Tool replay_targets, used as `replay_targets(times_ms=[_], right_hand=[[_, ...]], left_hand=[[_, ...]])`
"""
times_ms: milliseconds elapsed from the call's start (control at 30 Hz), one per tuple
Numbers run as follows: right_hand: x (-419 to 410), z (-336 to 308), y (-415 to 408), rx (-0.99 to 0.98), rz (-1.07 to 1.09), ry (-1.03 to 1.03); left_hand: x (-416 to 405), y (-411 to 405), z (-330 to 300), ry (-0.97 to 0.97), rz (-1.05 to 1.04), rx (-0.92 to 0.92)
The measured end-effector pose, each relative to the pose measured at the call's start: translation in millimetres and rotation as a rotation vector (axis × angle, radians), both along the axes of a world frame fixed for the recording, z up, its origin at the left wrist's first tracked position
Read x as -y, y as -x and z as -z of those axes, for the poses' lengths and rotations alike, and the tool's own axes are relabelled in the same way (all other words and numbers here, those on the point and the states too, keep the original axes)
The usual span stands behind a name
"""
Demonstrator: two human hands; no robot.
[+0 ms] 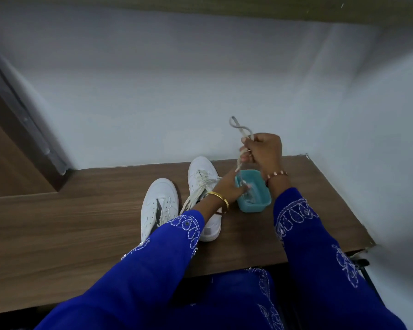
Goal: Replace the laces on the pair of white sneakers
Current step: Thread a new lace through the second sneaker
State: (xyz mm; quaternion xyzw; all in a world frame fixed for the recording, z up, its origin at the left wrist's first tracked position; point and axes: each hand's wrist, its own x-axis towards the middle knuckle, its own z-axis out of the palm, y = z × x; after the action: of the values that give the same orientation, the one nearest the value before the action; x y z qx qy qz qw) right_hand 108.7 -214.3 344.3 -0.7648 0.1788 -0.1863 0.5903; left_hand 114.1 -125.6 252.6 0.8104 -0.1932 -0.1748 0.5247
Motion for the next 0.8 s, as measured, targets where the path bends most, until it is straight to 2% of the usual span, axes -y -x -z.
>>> replay_targets(times_ms=[133,200,333,433,533,700,800], right_hand=[[-18.6,-35.2,10.9,0.111,-0.128,-0.280],[-21.4,-40.7,11.9,0.150,-0.140,-0.285],[-20.5,-38.9,9.0,0.169,-0.068,-0.223],[-17.0,-23.7,6.9,0.071,-0.034,-0.203],[-21.2,-1.4,10.1,-0.119,-0.116,-0.177],[-47.8,35.7,20.4,-0.378,-0.571,-0.179],[-71.0,52.5,25.8,-0.423,-0.699,-0.066]], left_hand=[[-15.2,2.1,-25.7,0.079,-0.025,0.075],[-23.6,3.6,-33.7,0.160,-0.044,-0.007],[-45.0,4.3,-54.6,0.517,-0.118,-0.283],[-67.4,-0.6,-78.8,0.685,-0.196,-0.292],[-92.9,-9.0,-97.2,0.687,-0.273,-0.231],[-120.5,-14.3,-113.0,0.763,-0.282,-0.256],[-127.6,-11.9,-117.1,0.830,-0.264,-0.322]])
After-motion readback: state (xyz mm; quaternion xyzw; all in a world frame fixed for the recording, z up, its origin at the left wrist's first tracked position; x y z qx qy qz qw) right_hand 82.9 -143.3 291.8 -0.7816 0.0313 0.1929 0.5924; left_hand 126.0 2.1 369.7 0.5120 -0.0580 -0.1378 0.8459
